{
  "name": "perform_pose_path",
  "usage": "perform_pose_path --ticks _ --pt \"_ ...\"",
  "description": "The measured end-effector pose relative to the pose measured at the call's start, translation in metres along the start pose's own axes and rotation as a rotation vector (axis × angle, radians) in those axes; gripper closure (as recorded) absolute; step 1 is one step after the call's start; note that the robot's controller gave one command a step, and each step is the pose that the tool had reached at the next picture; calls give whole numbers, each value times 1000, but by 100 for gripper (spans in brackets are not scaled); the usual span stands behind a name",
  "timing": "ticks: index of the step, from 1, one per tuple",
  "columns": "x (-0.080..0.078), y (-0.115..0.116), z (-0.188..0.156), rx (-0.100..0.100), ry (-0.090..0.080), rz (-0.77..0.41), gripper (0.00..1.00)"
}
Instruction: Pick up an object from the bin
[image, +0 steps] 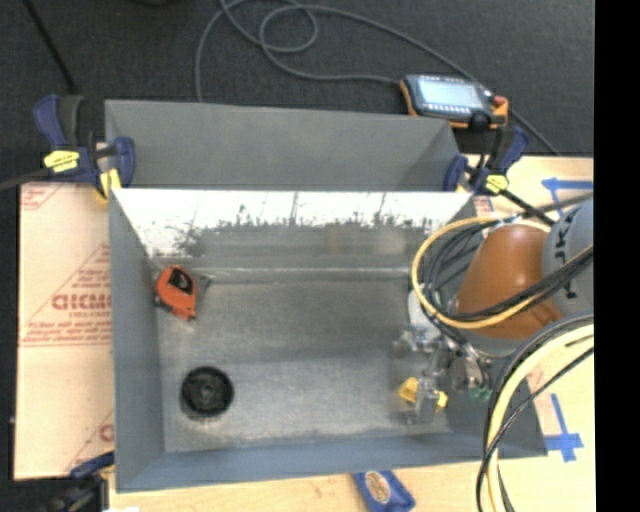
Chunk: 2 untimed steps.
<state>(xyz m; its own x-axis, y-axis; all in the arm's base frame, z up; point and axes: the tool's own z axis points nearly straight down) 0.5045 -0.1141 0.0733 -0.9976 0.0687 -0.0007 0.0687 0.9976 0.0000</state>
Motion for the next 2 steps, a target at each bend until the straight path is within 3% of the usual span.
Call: perform_pose_path --ticks 2 --pt "0 -2 -5 1 -4 -16 0"
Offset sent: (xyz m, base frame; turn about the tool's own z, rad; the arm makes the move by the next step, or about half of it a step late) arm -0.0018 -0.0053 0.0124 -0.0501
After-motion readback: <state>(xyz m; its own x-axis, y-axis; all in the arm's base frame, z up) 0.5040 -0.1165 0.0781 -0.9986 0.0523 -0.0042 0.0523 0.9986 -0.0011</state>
